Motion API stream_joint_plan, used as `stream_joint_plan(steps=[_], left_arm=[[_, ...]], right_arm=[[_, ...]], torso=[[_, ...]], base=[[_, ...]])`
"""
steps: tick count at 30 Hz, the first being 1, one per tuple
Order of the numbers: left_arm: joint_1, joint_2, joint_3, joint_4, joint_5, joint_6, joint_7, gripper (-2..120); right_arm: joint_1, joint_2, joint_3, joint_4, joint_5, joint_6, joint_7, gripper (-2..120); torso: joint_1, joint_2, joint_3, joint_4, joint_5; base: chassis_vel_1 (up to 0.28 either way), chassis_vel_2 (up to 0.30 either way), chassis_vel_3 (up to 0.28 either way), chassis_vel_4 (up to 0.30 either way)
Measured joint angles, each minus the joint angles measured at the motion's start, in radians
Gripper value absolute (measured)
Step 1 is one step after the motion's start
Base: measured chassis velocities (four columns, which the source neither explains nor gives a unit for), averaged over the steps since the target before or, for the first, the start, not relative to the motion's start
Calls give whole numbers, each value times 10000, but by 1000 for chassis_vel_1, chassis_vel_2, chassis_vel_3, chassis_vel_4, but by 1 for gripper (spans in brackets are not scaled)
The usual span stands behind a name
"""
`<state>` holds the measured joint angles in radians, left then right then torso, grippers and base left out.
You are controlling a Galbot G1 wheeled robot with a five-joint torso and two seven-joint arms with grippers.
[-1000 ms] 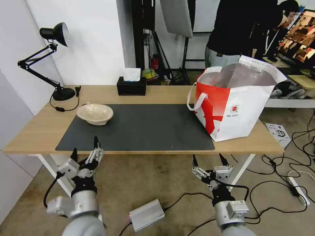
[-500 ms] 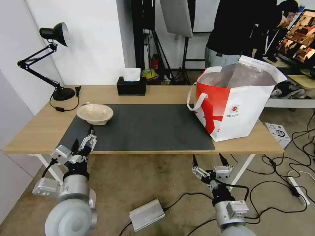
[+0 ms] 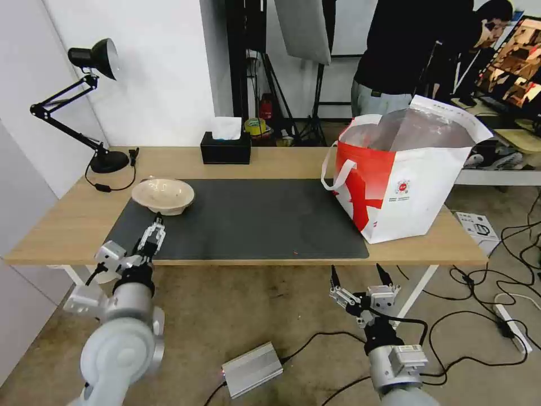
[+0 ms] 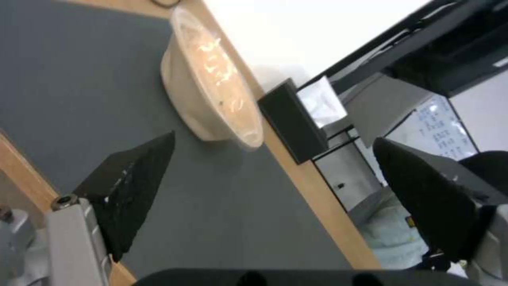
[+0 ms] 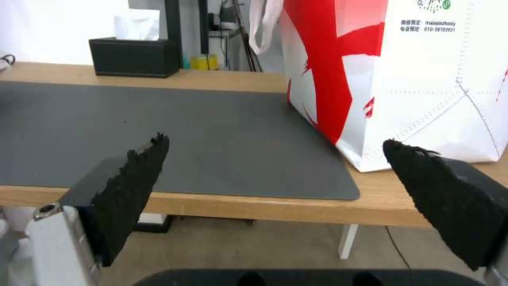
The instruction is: Pick up the trash from the table and place it into the takeout bag.
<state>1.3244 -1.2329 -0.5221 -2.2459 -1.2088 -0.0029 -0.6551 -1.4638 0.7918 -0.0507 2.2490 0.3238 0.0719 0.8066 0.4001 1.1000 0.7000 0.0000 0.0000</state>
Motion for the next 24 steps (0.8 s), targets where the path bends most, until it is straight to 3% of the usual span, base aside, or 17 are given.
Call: stream_joint_plan(steps=[12, 24], left_arm=[[-1239, 391, 42, 1212, -548, 433, -1638, 100], [-1918, 404, 276, 1950, -766, 585, -1804, 100]], right_arm=[[0, 0, 0, 0, 0, 0, 0, 100], [0, 0, 0, -1, 0, 0, 0, 100]], torso=[[0, -1, 0, 0, -1], [0, -1, 0, 0, 0]], base=[[0, 0, 0, 0], [0, 0, 0, 0]])
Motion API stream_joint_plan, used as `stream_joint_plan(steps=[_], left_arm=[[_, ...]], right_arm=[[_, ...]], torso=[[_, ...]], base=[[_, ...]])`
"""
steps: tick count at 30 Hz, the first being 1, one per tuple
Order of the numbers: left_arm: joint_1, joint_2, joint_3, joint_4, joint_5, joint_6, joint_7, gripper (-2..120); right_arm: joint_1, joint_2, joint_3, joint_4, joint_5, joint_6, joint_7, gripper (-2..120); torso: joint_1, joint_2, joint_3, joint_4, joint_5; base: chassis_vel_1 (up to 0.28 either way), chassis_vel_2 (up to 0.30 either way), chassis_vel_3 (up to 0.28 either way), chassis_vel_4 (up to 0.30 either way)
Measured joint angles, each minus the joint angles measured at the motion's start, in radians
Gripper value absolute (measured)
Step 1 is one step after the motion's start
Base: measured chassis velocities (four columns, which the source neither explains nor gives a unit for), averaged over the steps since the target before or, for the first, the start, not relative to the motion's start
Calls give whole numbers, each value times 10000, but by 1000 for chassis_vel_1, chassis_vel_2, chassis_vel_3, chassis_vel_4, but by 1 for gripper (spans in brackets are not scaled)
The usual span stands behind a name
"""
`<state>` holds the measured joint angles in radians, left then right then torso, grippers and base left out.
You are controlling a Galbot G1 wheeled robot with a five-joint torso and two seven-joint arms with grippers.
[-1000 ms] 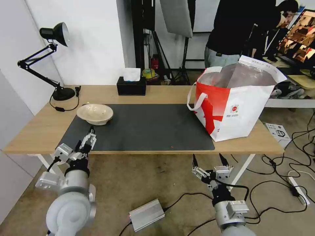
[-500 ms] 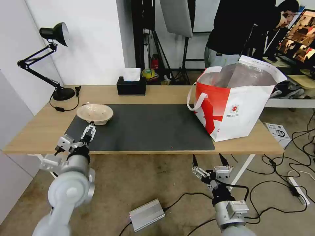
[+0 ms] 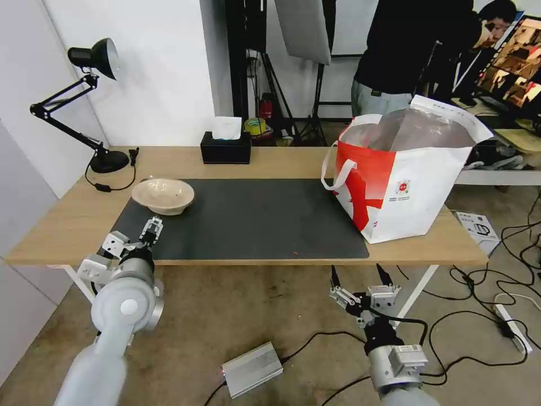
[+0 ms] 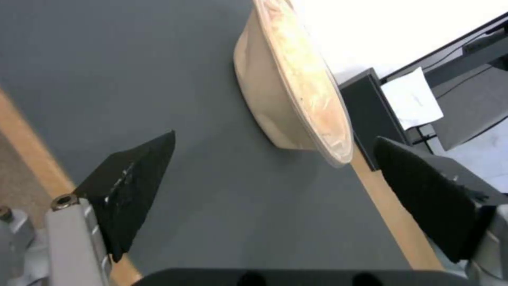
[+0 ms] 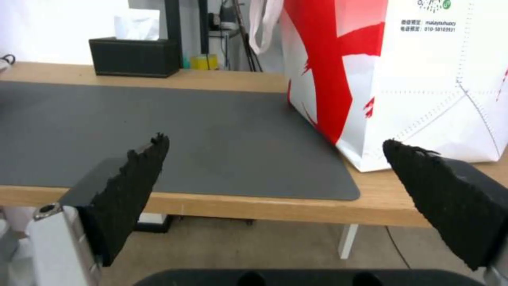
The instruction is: Pick up the trash from the table and place it into the takeout bag.
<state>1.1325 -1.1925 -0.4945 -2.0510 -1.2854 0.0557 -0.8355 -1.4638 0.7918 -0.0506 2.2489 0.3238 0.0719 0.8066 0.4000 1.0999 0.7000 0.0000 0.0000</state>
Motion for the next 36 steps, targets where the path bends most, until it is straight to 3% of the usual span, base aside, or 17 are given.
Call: stream_joint_plan(steps=[12, 23, 25, 36], left_arm=[[-874, 105, 347, 539, -416, 164, -478, 100], [-1192, 198, 375, 587, -631, 363, -1068, 100], [-1324, 197, 369, 527, -789, 456, -1565, 100], [-1780, 606, 401, 452, -1428, 512, -1865, 100]], right_arm=[[0, 0, 0, 0, 0, 0, 0, 100], [0, 0, 0, 0, 0, -1, 0, 100], [0, 0, 0, 0, 0, -1, 0, 100], [0, 0, 0, 1, 0, -1, 0, 100]], torso=[[0, 0, -1, -1, 0], [0, 0, -1, 0, -1], [-1, 0, -1, 0, -1], [-2, 0, -1, 0, -1]], base=[[0, 0, 0, 0], [0, 0, 0, 0], [0, 0, 0, 0], [0, 0, 0, 0]])
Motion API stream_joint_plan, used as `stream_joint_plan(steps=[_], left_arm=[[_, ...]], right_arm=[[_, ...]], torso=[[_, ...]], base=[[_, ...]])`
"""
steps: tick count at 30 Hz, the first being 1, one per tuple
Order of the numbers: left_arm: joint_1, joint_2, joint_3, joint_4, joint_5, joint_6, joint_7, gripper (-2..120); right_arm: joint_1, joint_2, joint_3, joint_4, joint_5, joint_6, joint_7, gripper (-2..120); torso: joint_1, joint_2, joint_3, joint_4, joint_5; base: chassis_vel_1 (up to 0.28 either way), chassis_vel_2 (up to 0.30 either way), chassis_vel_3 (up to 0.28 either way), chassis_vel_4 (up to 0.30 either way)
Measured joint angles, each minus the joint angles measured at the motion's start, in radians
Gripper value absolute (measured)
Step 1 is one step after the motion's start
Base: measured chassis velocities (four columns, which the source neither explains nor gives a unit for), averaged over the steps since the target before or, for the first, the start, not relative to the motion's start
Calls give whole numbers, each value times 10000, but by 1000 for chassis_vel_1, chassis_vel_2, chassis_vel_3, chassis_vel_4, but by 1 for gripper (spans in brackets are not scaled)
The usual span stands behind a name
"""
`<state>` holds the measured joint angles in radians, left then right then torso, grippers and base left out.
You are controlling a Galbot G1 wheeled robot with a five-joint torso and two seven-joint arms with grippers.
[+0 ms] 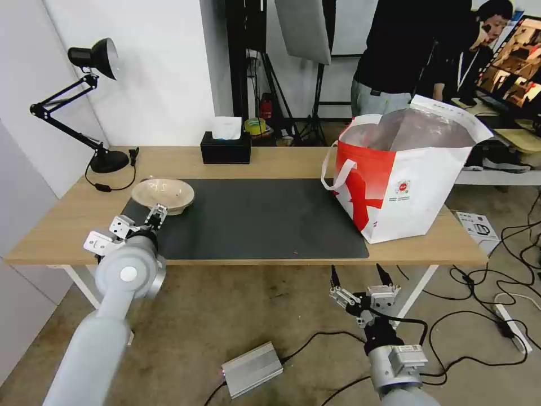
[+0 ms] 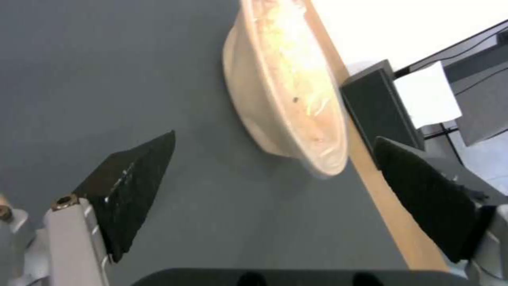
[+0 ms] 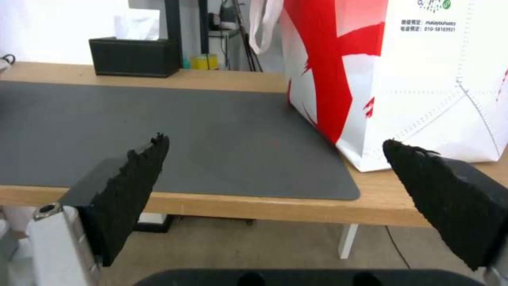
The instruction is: Pick up the trash from the table and place it into the takeout bag.
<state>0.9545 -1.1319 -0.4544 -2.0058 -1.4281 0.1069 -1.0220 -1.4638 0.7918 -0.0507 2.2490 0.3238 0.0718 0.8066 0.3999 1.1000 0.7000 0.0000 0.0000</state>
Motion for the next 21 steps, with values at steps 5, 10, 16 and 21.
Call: stream_joint_plan(steps=[5, 10, 16, 21], left_arm=[[-299, 176, 44, 138, -256, 0, -109, 100], [-527, 217, 99, 279, -346, 0, -111, 100], [-910, 148, 254, 681, -331, 0, -103, 100], [-1179, 30, 310, 1049, -295, -2, -62, 100]], right_arm=[[1, 0, 0, 0, 0, 0, 0, 100], [0, 0, 0, 0, 0, 0, 0, 100], [0, 0, 0, 0, 0, 0, 0, 100], [0, 0, 0, -1, 0, 0, 0, 100]], torso=[[1, 0, 0, 0, 0], [1, 0, 0, 0, 0], [1, 1, 0, 0, 0], [1, 1, 0, 0, 0]], base=[[0, 0, 0, 0], [0, 0, 0, 0], [0, 0, 0, 0], [0, 0, 0, 0]])
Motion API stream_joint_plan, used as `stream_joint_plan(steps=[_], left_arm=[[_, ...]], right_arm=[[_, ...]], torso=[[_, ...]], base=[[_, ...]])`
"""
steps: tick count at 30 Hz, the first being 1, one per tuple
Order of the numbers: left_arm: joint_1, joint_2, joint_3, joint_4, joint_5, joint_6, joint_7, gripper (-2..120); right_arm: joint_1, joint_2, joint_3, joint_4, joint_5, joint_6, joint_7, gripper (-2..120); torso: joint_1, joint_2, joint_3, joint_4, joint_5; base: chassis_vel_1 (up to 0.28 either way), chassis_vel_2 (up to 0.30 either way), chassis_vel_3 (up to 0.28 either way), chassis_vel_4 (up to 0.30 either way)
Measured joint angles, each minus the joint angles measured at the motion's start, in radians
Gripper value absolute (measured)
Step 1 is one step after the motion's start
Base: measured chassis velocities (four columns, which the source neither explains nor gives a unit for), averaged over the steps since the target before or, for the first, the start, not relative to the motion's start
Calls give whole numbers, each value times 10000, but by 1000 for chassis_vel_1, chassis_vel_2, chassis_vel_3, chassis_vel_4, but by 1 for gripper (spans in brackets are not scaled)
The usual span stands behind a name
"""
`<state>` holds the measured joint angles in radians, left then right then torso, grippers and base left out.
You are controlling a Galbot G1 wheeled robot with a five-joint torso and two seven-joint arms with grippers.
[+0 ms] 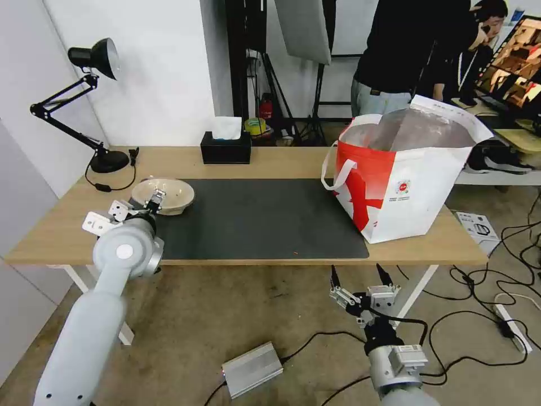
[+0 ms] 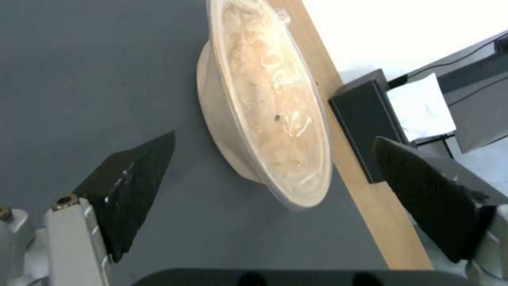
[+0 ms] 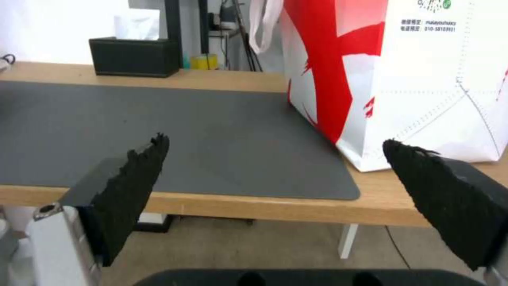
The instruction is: Pick up the trash from the table and place it into the takeout bag.
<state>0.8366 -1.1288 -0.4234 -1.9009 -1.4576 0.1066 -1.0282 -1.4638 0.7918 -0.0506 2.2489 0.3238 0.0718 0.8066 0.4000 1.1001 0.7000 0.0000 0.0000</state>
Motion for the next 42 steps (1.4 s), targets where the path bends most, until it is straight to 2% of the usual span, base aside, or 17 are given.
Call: stream_joint_plan(steps=[11, 26, 42], left_arm=[[-722, -325, 443, 1019, 244, 0, 22, 100], [-1428, -602, 857, 1779, 329, 45, 0, 100], [-1836, -839, 879, 2540, 532, 57, 59, 100]], right_arm=[[0, 0, 0, 0, 0, 0, 0, 100], [0, 0, 0, 0, 0, 0, 0, 100], [0, 1, 0, 0, 0, 0, 0, 100]], torso=[[0, 0, 0, 0, 1], [1, -1, 0, 0, 1], [0, -2, -1, 0, 1]], base=[[0, 0, 0, 0], [0, 0, 0, 0], [0, 0, 0, 0]])
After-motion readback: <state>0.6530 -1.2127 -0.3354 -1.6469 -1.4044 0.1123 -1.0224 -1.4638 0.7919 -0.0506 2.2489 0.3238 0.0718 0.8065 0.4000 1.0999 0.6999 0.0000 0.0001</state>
